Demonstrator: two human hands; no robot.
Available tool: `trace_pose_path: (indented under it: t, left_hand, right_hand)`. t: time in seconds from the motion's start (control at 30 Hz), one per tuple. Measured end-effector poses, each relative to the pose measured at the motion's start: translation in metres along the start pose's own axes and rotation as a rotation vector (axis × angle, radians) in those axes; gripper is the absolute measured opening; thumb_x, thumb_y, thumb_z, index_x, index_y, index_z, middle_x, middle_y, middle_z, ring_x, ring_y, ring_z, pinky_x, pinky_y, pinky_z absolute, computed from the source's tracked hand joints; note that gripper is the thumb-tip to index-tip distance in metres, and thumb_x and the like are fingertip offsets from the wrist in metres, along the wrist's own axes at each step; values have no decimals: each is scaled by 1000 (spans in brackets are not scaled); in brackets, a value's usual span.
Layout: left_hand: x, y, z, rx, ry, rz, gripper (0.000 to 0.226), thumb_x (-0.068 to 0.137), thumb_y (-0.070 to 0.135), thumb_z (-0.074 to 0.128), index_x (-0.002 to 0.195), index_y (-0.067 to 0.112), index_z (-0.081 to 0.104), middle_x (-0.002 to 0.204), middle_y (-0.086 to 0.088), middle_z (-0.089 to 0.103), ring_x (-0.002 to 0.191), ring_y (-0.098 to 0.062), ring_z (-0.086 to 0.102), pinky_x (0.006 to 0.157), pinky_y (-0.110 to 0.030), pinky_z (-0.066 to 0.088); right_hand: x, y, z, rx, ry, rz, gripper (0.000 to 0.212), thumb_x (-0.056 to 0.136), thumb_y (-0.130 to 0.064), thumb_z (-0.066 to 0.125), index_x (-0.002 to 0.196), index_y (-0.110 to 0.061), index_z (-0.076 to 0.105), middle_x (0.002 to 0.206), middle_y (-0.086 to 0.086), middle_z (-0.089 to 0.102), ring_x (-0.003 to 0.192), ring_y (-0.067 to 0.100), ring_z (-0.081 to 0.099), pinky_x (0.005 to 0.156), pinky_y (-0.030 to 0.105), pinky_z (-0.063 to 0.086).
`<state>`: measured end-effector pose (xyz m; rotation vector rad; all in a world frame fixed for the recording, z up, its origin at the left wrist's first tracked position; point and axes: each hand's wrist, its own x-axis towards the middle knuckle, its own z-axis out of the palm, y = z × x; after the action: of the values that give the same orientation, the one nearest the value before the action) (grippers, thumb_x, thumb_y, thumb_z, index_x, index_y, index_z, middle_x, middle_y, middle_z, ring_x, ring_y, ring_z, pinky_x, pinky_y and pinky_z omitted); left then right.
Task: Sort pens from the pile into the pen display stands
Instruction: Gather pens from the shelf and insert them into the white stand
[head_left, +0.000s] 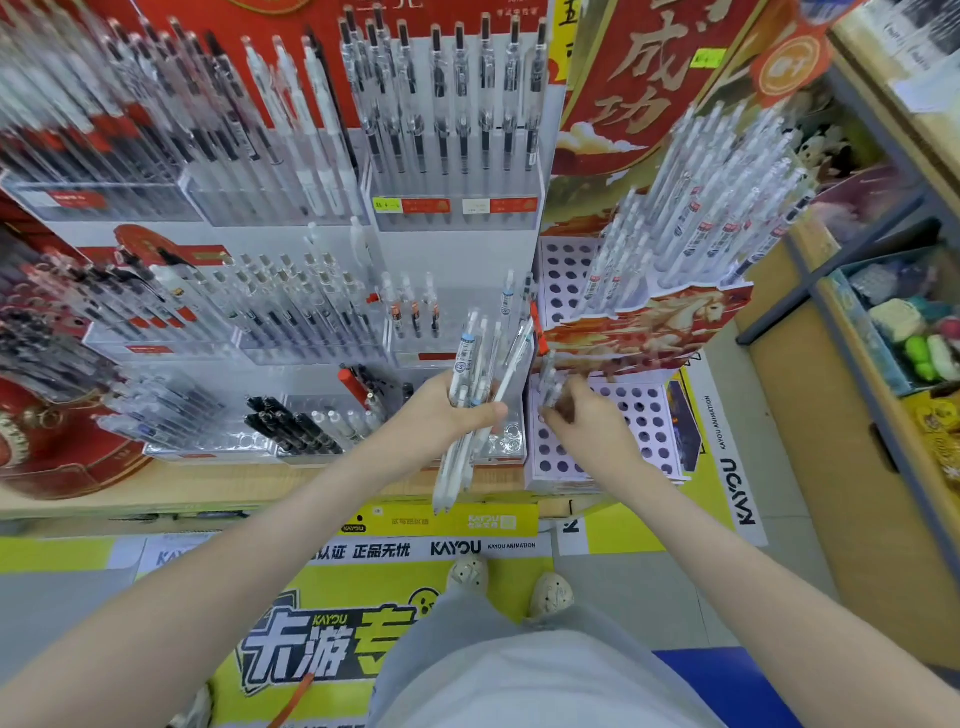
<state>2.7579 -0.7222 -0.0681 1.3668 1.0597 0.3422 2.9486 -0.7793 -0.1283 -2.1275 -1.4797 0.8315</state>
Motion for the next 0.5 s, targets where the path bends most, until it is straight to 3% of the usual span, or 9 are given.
trace_pose_path:
  t: [0.1,0.2,0.27,0.33,0.43,0.5]
  left_hand:
    - [-2,-1,1,3,-2,1,14,88,25,69,100,25,61,90,10,70,87,-4,66,80,-19,48]
    - [-2,-3,2,0,-8,8,12,89,20,68,95,26,60,87,7,70,84,-7,67,83,-23,50]
    - [-3,-4,2,-8,-29,20,11,89,18,67,94,26,60,86,6,70,82,-6,66,83,-22,51]
    - [-5,-2,4,7,-64,32,10,90,18,66,94,24,61,84,8,69,77,-1,65,75,-14,50]
    - [-5,-1,7,30,-115,62,16,90,15,67,105,12,62,87,3,67,75,-3,63,73,-17,50]
    - [-5,3,12,26,-159,78,19,90,13,67,108,17,62,86,6,65,73,-1,60,75,-19,50]
  right_hand:
    - [1,-1,1,15,-21,20,22,93,-24,59,84,-11,44,66,-1,52,62,19,52,51,25,37]
    - [-2,-4,-5,22,-31,35,25,89,-30,63,85,-13,45,70,-1,54,65,19,53,56,30,41]
    - [-9,-10,-15,84,68,2,25,87,-33,65,88,-15,48,72,-2,54,66,14,53,59,28,43]
    - [-21,-23,-28,296,148,-46,21,88,-36,64,88,-18,52,74,0,56,66,11,51,59,21,42]
    - [-33,-47,-41,548,11,-69,7,89,-32,62,90,-28,57,85,7,65,74,13,59,69,27,47]
    - [-31,-54,-42,568,-76,-60,5,90,-26,62,95,-24,60,89,5,68,76,11,64,70,30,51]
